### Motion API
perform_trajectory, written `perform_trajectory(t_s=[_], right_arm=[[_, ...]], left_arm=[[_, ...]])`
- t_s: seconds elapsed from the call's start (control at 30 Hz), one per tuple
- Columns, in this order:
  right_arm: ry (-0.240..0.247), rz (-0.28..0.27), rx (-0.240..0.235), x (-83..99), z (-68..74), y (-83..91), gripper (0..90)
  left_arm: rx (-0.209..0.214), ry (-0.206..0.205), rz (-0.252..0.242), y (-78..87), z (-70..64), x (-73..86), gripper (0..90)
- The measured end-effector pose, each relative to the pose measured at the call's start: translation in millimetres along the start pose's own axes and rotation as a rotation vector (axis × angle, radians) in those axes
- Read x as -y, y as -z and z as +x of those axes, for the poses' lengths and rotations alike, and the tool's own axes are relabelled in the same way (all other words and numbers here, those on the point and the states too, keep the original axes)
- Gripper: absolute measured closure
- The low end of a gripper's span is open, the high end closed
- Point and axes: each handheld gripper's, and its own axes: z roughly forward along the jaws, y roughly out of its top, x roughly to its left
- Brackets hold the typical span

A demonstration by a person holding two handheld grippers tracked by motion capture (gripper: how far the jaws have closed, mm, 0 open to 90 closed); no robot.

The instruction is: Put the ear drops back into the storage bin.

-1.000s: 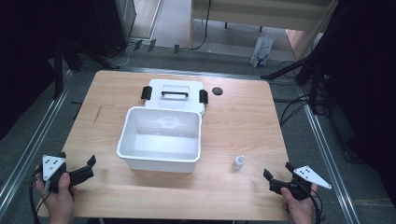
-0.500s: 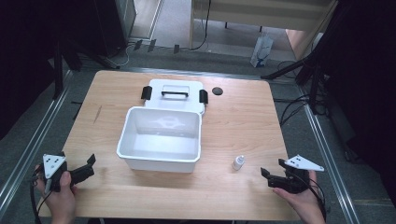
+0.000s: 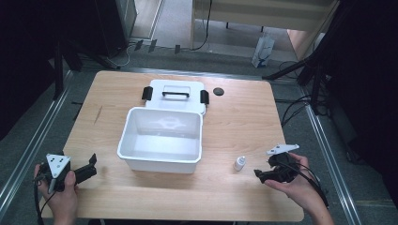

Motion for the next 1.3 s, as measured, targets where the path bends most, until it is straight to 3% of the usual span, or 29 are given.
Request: perform_trajectory(t_s=[0.1, 0.4, 0.77, 0.97, 1.3], right_arm=[[0.030, 0.057, -0.015, -10.7, 3.9, 0.1, 27.3], [0.075, 0.152, 0.005, -34.5, 11.6, 3.3, 34.0], [0.172, 0.277, -0.067, -65.1, 22.5, -2.5, 45.0], [0.213, 0.304, -0.055, -79.5, 29.8, -1.9, 50.6], [0.210, 0.359, -0.086, -98.6, 38.7, -13.2, 58.0]], left_arm=[[0.009, -0.034, 0.002, 0.4, -3.6, 0.2, 0.3], [-0.005, -0.048, 0.018, -1.3, -5.7, -0.5, 0.2], [0.000, -0.054, 0.027, -2.0, -5.8, -0.9, 0.2], [0.003, -0.051, 0.030, -2.2, -5.3, -1.0, 0.3], [0.006, -0.052, 0.031, -2.0, -5.3, -1.1, 0.2]])
